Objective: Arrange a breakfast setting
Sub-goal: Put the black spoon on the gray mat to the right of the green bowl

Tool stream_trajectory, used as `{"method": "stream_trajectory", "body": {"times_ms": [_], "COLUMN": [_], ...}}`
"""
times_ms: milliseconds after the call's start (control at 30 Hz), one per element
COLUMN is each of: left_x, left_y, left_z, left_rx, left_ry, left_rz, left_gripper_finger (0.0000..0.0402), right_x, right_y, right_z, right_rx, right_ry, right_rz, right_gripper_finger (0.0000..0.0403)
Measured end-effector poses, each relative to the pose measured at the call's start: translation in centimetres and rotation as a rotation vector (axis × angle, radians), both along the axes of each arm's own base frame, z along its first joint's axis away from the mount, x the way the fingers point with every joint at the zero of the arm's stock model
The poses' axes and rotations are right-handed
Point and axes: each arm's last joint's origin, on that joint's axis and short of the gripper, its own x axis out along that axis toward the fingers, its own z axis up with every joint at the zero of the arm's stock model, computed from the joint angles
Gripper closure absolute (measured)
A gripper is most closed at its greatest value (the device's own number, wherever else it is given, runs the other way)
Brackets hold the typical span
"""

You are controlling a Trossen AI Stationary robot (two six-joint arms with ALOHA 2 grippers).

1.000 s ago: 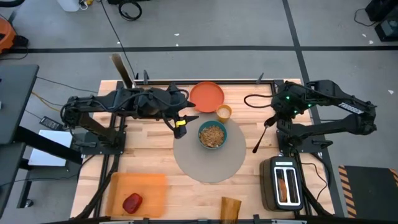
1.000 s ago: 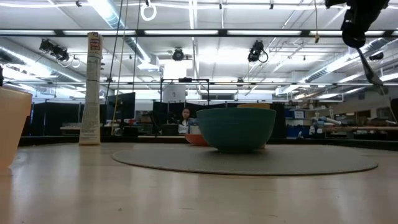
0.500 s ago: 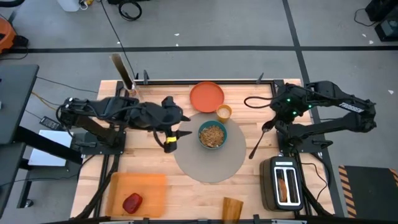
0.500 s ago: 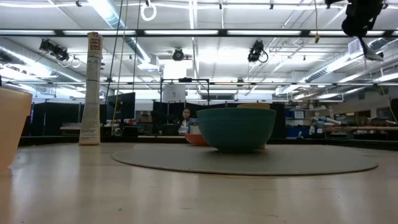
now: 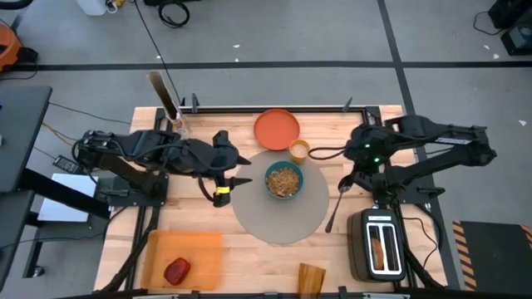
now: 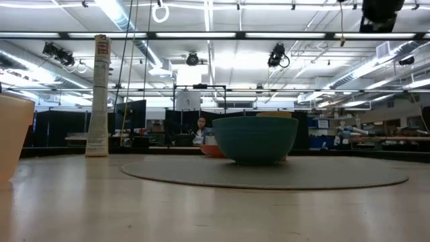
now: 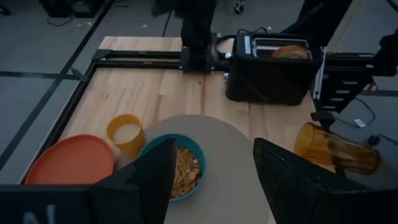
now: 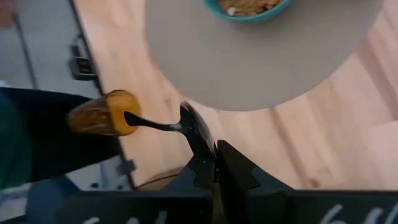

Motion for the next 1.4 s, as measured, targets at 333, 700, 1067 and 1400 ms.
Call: {"method": "stream_trajectory", "body": {"times_ms": [333,700,1067,1400], "left_x": [-0.6,-0.4,0.4,0.6], "left_y": [-0.4,-0.4,1.6,3.0], "left_z": [0.3,0.7,1.5,1.5], "left_rx": [-0.022,-0.051,-0.058,-0.042], "left_ry": [-0.009,-0.056,-0.151,-0.152], "left_rz": [-0.011,0.001,0.070,0.116], "left_gripper_finger": [0.0180,0.0180,0.0180,0.0180], "right_x": [4.9,6.5,7.9,8.2], "right_y": [-3.2,-8.0,-10.6,-10.9], "right_z": [-6.3,-13.7,-17.3,-17.7], "right_rx": [0.020,0.113,0.142,0.081], "right_ry": [-0.030,-0.036,-0.017,0.004], "right_rz": [0.141,0.256,0.245,0.237], "right_gripper_finger": [0.0391,0.0391,0.0387,0.0335]}}
